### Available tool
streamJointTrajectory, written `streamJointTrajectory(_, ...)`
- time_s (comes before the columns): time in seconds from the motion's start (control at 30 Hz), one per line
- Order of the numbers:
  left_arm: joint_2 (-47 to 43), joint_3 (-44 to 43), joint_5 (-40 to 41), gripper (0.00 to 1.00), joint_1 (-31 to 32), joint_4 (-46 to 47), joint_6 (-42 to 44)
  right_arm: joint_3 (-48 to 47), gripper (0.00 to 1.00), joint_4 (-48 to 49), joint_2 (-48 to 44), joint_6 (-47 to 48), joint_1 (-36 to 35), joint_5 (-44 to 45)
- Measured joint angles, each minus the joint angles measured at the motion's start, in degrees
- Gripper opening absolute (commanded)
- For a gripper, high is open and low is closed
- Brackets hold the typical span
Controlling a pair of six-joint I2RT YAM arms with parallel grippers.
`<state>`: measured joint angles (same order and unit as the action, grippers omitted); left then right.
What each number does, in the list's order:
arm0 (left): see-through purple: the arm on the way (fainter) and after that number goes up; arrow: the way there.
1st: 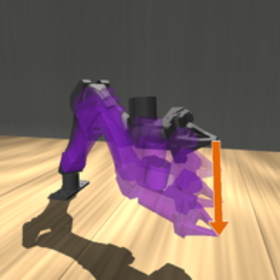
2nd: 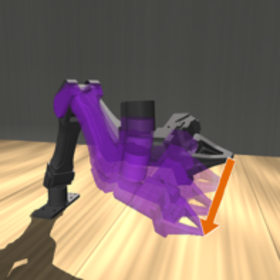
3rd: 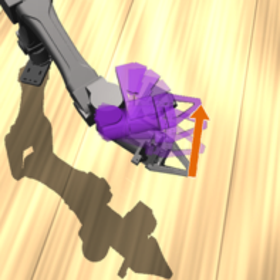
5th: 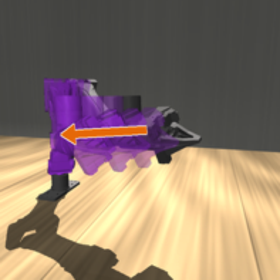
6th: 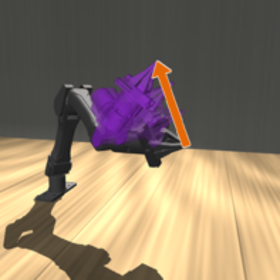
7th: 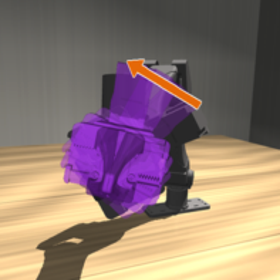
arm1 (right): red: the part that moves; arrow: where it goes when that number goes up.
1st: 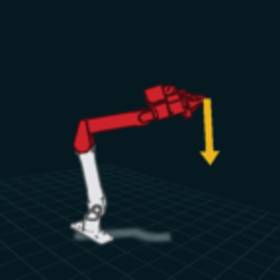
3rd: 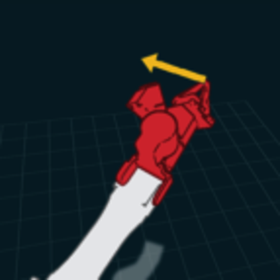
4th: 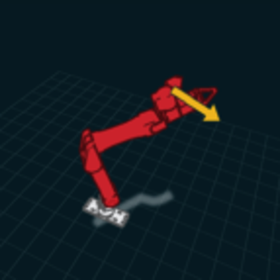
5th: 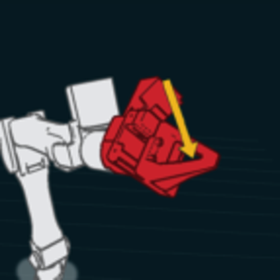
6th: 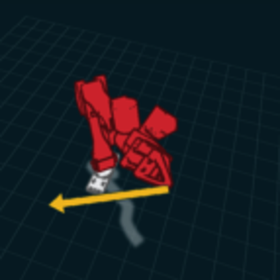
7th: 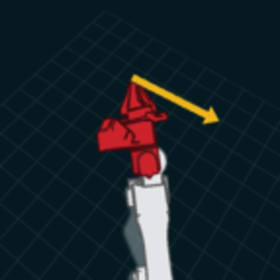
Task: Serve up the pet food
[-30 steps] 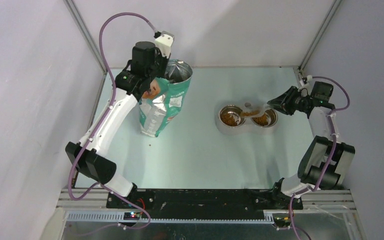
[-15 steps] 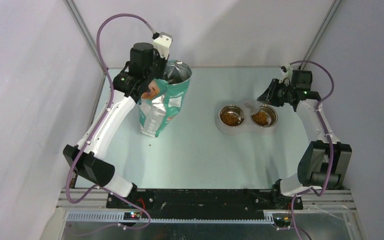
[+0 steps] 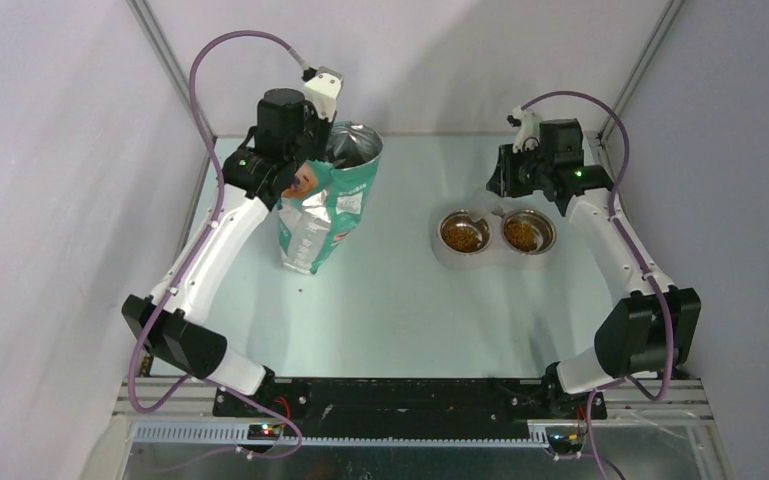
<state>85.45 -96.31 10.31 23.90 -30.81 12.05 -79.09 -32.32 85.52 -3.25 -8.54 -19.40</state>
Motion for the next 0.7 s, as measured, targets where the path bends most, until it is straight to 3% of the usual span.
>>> streamJointTrajectory(0.43, 0.0, 0.0, 0.0, 0.00, -0.6, 0.2, 0.0, -4.1, 0.00, -1.5, 3.8, 2.4, -0.4, 1.0)
streamJointTrajectory(0.7, 0.1, -0.1, -0.5, 0.00, -1.0, 0.1, 0.0, -8.0, 0.00, -2.5, 3.9, 0.4, -0.3, -5.7)
